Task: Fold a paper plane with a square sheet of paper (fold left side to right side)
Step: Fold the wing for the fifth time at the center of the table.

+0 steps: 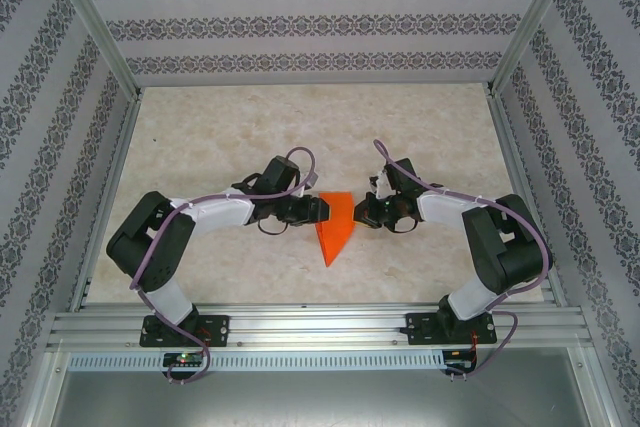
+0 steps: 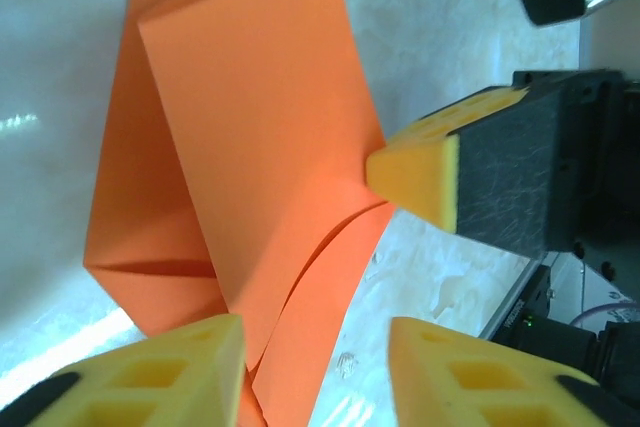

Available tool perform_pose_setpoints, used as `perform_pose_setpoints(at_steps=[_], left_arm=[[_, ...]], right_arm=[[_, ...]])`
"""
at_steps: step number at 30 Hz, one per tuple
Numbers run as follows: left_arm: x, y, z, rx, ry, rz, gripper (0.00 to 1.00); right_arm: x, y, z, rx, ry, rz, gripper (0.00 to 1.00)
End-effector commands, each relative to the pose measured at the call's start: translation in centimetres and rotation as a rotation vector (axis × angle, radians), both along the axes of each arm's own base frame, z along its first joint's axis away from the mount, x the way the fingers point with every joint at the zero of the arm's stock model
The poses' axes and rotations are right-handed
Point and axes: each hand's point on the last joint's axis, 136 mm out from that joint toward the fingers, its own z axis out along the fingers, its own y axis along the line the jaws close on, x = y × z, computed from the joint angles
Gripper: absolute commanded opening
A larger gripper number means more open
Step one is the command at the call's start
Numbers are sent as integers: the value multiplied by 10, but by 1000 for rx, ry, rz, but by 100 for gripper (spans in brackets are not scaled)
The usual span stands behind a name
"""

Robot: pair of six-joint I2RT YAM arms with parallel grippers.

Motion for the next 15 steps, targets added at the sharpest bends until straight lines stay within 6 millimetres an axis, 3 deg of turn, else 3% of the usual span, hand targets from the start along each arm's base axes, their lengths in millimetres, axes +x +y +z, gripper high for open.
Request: perform_pose_setpoints(at_steps=[1,8,15], left_arm=[[-7,-9,2,-54,6,-35,35],[-6,-7,7,-28,-18,-25,22],[-6,-19,9,-65,-4,-56,21]], right_arm=[[5,4,2,-14,-11,3,3],[3,5,-3,-27,-1,11,3],[4,9,-1,-25,-4,17,3]])
